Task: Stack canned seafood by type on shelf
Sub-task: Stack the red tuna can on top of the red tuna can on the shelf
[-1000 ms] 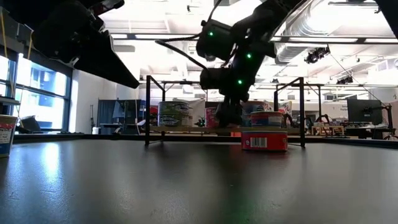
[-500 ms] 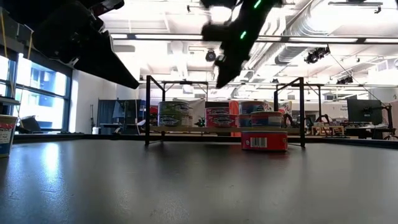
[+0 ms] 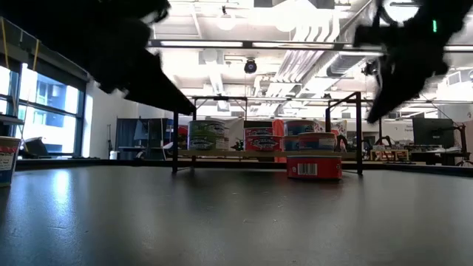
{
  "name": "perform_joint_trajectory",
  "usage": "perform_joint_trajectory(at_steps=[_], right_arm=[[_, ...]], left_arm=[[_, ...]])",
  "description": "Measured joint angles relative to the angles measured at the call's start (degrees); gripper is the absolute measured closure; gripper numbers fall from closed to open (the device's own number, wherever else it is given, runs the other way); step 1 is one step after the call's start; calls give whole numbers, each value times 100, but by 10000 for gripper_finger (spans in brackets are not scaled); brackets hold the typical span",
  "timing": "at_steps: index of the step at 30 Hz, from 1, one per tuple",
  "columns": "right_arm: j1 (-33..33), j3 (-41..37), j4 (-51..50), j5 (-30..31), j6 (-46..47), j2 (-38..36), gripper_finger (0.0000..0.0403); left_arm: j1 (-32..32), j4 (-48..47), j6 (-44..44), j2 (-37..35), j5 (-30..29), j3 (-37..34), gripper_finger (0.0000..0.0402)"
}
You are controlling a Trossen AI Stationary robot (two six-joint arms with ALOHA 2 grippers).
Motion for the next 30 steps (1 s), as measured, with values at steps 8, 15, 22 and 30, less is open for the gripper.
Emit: perform_joint_trajectory(at_steps=[8, 15, 22, 30], right_arm=[[-295, -1820, 1678, 983, 2804, 94, 156], [-570, -2163, 4329, 636, 1762, 723, 156], [-326, -1486, 6484, -1159, -178, 1401, 156], [209, -505, 4387, -6, -777, 1578, 156]], left_arm=[[358, 1135, 16, 625, 468, 0, 397], [424, 1300, 14, 708, 789, 0, 397], [263, 1769, 704, 686, 818, 0, 397], [134, 2128, 1210, 681, 825, 2, 397]])
